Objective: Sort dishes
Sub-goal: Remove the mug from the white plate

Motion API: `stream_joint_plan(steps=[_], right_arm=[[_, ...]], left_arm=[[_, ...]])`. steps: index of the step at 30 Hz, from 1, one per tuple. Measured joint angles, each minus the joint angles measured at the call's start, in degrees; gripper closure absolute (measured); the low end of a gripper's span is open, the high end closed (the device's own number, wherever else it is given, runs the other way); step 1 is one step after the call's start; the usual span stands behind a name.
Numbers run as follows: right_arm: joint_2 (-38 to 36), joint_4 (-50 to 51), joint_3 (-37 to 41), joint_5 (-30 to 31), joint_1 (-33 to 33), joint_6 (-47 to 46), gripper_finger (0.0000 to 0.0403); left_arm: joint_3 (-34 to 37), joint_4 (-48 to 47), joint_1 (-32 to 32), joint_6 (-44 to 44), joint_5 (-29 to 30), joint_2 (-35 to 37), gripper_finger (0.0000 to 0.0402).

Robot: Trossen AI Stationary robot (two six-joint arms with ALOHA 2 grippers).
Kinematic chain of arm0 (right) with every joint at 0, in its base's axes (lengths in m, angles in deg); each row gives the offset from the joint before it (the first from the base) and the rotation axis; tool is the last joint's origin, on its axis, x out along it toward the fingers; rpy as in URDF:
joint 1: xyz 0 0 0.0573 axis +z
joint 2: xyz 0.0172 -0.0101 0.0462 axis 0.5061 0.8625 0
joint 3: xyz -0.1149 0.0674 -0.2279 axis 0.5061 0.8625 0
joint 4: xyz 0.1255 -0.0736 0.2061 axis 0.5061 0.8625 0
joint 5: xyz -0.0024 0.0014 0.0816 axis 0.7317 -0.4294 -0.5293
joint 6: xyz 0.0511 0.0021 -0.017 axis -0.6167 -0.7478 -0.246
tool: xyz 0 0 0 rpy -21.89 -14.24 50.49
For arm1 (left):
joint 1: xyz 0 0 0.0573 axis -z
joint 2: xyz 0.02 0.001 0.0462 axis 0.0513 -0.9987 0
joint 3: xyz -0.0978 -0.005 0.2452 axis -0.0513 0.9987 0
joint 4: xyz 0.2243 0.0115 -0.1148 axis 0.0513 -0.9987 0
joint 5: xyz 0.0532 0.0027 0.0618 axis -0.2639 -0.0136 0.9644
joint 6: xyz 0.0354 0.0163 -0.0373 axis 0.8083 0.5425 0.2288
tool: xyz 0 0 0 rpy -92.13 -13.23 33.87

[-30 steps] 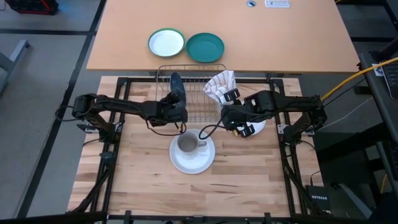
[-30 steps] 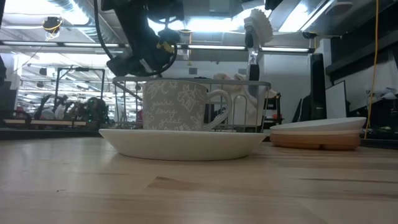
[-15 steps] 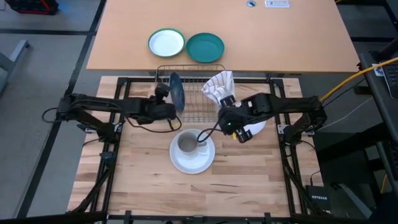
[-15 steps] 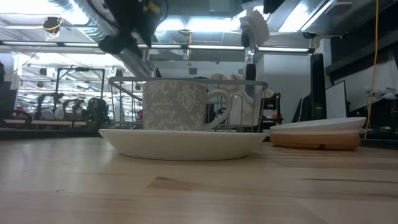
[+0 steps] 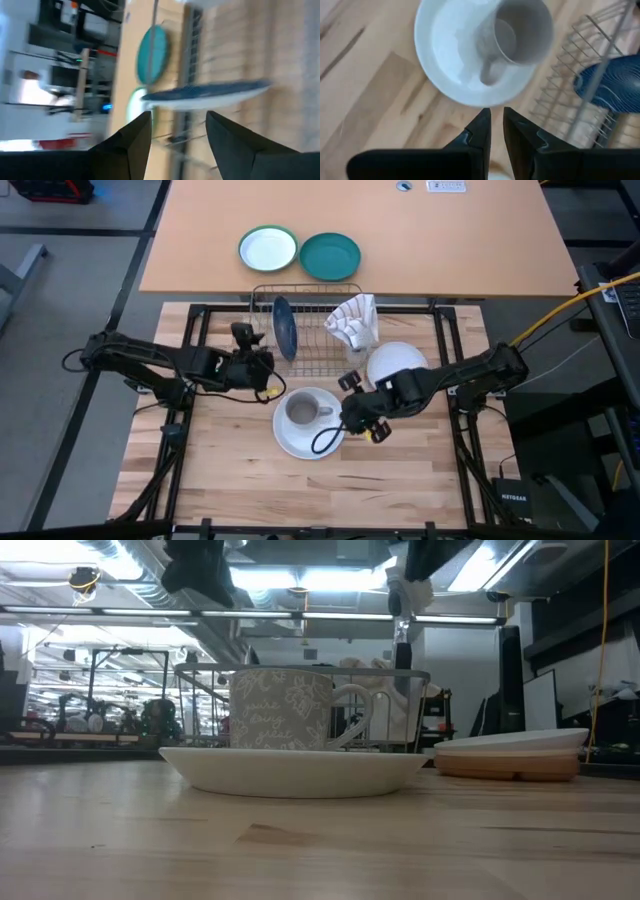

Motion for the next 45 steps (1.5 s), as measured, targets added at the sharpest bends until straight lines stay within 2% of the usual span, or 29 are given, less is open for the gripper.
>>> stream_joint_plan(steps=[7,13,18,23,26,31,38,42,45], right_arm=[[0.02,-13.08,10.18,-0.68,-0.20,-3.33,0.0347],[0.02,-19.73,15.13,1.77,-0.20,-3.60,0.0347],[0.02,-20.94,16.87,6.15,-0.22,-3.58,0.0347],[0.02,-22.01,16.87,5.63,-0.24,-2.87,0.0347],[0.02,-23.79,16.85,1.95,-1.00,-3.11,0.0344],[0.02,-26.55,16.85,-6.64,-3.42,-6.38,0.0303],[2.77,-26.97,16.83,-4.32,-6.05,-9.56,0.0236],[5.36,-27.12,16.83,-9.16,-7.14,-12.05,0.0216],[6.71,-27.43,16.75,-8.97,-7.14,-12.05,0.0208]], left_arm=[[0.02,0.03,2.96,-16.18,-10.25,-0.07,0.0222],[0.02,0.04,4.23,-20.23,-15.98,-0.07,0.0222],[0.02,0.04,4.25,-21.39,-16.23,-0.07,0.0222],[0.01,0.04,4.25,-21.75,-16.21,-0.07,0.0222],[0.02,0.04,4.25,-22.01,-16.21,-0.07,0.0222],[0.02,0.04,4.25,-22.56,-16.21,-0.09,0.0222],[0.02,0.02,4.25,-23.89,-16.23,-0.10,0.0222],[0.01,0.03,4.23,-23.89,-16.23,-0.11,0.0222],[0.02,0.03,4.23,-23.89,-16.23,-0.11,0.0222]])
